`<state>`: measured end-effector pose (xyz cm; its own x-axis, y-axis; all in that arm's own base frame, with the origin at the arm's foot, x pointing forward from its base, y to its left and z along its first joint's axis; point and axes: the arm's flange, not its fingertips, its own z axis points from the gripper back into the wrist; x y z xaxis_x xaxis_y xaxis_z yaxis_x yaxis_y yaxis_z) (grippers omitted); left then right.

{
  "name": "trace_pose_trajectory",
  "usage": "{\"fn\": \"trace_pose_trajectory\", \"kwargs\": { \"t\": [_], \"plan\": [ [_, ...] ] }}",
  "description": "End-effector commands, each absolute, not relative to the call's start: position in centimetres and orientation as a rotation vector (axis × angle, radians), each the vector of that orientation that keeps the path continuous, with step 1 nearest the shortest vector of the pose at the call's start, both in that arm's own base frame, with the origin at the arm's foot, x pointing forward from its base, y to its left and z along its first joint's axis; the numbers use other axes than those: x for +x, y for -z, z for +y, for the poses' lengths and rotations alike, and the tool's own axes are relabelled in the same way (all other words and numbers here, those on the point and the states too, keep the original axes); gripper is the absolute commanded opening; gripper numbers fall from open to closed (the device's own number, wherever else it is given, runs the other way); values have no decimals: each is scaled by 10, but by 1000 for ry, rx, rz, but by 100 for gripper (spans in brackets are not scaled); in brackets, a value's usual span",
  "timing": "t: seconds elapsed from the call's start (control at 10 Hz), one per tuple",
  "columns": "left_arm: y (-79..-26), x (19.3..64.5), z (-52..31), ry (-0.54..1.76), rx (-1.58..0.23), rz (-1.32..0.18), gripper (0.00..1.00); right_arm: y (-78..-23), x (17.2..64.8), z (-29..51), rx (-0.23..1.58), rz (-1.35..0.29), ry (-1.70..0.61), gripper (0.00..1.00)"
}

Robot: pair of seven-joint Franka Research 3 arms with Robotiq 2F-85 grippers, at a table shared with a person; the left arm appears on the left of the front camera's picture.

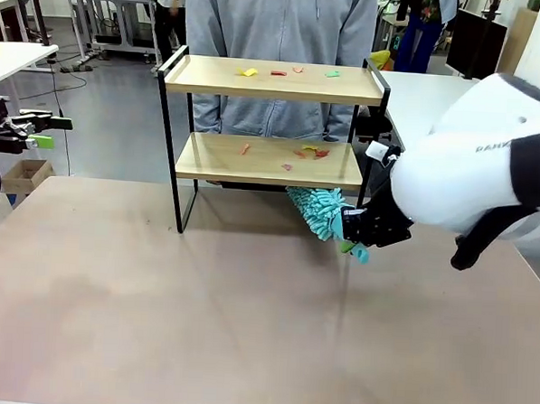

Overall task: Clean the shelf.
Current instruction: Clean the specific section of the Shelf indicated by the human with the Duster.

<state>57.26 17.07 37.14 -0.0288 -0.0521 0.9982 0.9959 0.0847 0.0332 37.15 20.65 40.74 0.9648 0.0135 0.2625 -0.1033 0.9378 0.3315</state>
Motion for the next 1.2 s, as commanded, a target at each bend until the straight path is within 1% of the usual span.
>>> {"fn": "trace_pose_trajectory", "kwargs": {
  "t": [0.0,0.2,0.4,0.6,0.8,0.9,1.0,1.1],
  "plan": [
    [-375,571,171,1196,-1091,-1240,100,-408,365,187,432,-228,-191,13],
    [-375,571,171,1196,-1091,-1240,100,-410,362,180,490,-207,-344,13],
    [-375,571,171,1196,-1091,-1240,100,-408,356,170,548,-151,-541,13],
    [-375,571,171,1196,-1091,-1240,100,-414,347,155,578,-119,-659,13],
    [-375,571,171,1196,-1091,-1240,100,-430,332,116,596,-92,-721,13],
    [-375,571,171,1196,-1091,-1240,100,-443,322,92,598,-110,-736,13],
    [-375,571,171,1196,-1091,-1240,100,-455,312,69,582,-124,-753,13],
    [-375,571,171,1196,-1091,-1240,100,-465,303,53,524,-111,-765,13]
  ]
}}
